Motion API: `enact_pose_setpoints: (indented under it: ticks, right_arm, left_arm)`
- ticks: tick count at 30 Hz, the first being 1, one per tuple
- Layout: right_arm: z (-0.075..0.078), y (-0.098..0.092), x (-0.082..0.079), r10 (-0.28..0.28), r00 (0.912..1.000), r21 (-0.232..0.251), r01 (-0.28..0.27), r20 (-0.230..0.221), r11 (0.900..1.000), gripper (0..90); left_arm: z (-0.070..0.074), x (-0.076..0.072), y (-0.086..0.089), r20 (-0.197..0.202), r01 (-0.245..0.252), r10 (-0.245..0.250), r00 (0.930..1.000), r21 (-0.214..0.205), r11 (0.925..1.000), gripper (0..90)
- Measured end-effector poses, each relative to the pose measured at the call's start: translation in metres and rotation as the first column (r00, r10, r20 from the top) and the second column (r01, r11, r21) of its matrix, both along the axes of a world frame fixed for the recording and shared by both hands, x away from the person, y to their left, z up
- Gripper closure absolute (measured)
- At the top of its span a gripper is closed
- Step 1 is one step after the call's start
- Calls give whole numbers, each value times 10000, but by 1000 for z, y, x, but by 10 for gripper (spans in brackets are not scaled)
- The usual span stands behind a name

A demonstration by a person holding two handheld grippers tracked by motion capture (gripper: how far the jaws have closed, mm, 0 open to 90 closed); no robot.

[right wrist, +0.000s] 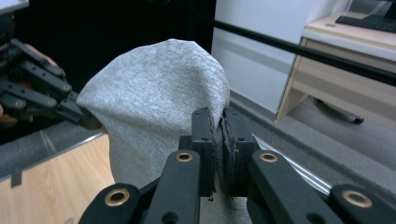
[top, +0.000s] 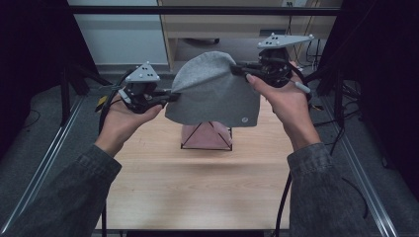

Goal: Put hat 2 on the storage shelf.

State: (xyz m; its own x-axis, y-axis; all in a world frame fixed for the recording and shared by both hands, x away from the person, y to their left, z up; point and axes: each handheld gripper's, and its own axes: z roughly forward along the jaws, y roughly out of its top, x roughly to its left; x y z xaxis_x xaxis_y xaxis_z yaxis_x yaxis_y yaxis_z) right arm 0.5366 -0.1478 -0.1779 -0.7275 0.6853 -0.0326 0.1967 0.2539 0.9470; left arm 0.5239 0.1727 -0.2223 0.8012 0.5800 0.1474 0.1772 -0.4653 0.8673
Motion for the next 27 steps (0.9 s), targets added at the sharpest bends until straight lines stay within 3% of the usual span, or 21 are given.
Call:
enact_pose_setpoints:
  ticks: [6,11,19,27]
  right_arm:
    - [9,0,7,-127,9999,262,125,109,9996,851]
    - [6,1,17,-407,9990,293,402,168,9988,851]
    - [-7,-3,42,-691,9970,773,662,352,9948,851]
    - [-31,-1,75,-1118,9937,751,1114,12,9909,850]
  left_arm:
    - [7,2,-1,253,-315,323,9992,-332,9990,872]
    - [5,12,-4,543,-634,641,9965,-151,9979,871]
    - [0,40,-10,572,-844,872,9945,-495,9952,871]
    - [-20,71,-11,459,-1128,1150,9923,-469,9925,872]
